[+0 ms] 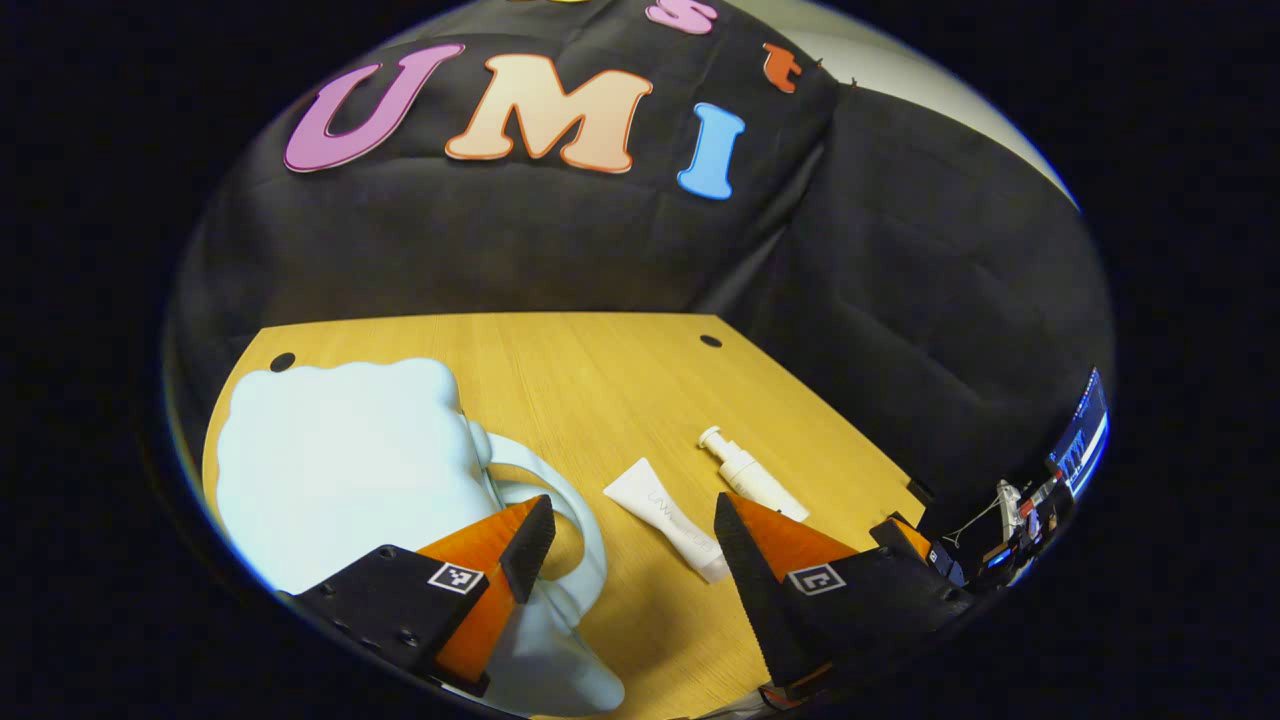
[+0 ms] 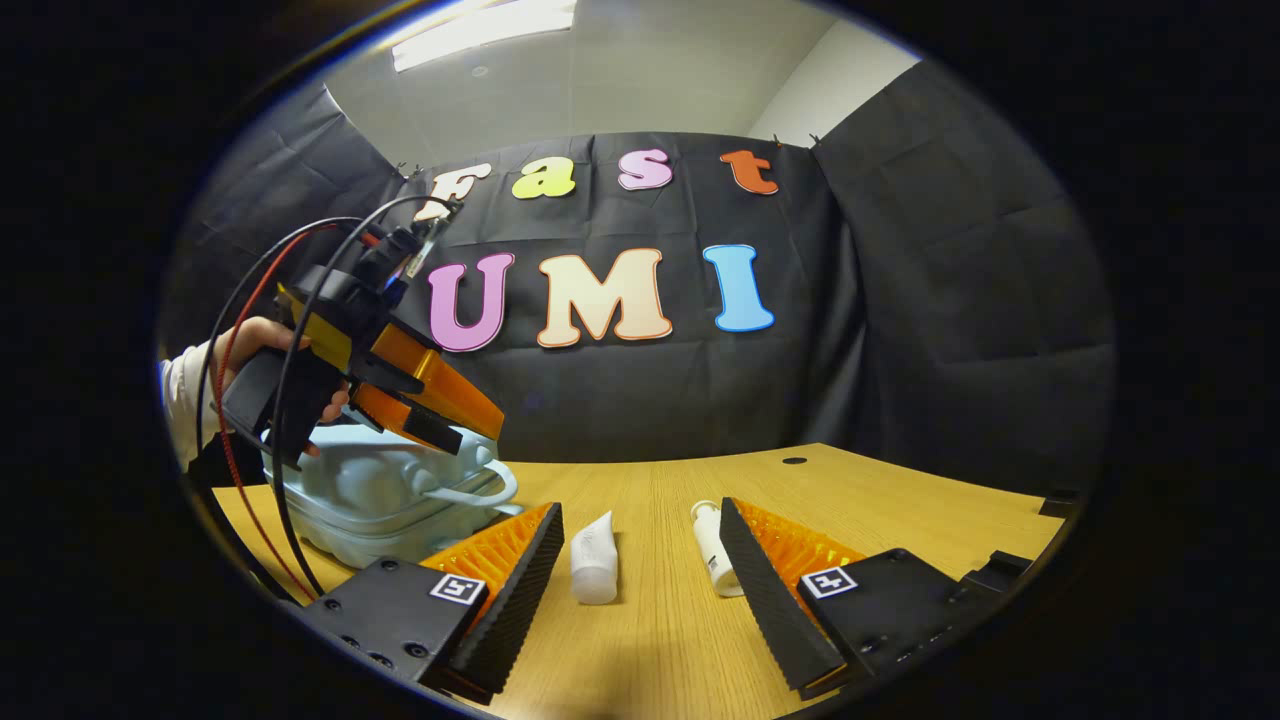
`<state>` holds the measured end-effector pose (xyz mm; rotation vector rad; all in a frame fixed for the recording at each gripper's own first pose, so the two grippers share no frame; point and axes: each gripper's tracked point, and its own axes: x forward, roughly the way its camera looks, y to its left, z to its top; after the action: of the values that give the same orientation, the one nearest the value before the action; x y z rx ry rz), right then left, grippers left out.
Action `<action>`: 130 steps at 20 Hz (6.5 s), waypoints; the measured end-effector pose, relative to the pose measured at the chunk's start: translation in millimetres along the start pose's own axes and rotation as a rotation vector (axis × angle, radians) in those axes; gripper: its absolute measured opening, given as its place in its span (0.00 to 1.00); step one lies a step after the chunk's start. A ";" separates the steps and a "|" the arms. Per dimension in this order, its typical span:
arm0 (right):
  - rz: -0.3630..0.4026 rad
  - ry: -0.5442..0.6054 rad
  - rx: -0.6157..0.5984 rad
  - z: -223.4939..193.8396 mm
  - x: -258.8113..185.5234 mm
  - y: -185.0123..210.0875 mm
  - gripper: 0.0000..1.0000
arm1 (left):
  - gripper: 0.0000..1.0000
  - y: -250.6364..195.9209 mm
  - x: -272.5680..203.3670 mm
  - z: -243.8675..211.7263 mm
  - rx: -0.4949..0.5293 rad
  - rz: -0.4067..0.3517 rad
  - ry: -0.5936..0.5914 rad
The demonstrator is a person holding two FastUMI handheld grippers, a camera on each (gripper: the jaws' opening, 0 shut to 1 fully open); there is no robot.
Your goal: First open the suitcase, pack the skin care products into it, and then close the suitcase.
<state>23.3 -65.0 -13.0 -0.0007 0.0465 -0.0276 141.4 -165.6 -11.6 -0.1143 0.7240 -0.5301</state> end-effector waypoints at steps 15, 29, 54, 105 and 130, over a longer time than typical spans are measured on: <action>-0.014 -0.027 0.057 5.9 11.2 -26.4 0.99 | 0.92 15.8 46.3 -45.7 -0.065 0.256 0.562; -0.055 -0.016 0.068 2.3 3.1 -60.7 0.98 | 0.83 26.1 76.5 -63.0 -0.079 0.326 0.683; -0.052 -0.039 -0.016 17.3 -0.6 -47.1 0.98 | 0.01 11.1 -0.1 36.0 -0.171 0.161 0.478; -0.095 -0.034 -0.091 41.3 18.6 67.7 0.99 | 0.00 470.5 -216.1 -74.7 -0.758 -0.015 -0.195; -0.029 -0.001 0.036 26.8 24.2 7.0 0.99 | 0.93 297.4 -295.2 46.0 -0.211 0.406 -0.575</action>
<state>48.9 -58.8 12.6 0.0348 0.0447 -0.0575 112.9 234.7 117.4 -0.2955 0.2235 -0.0175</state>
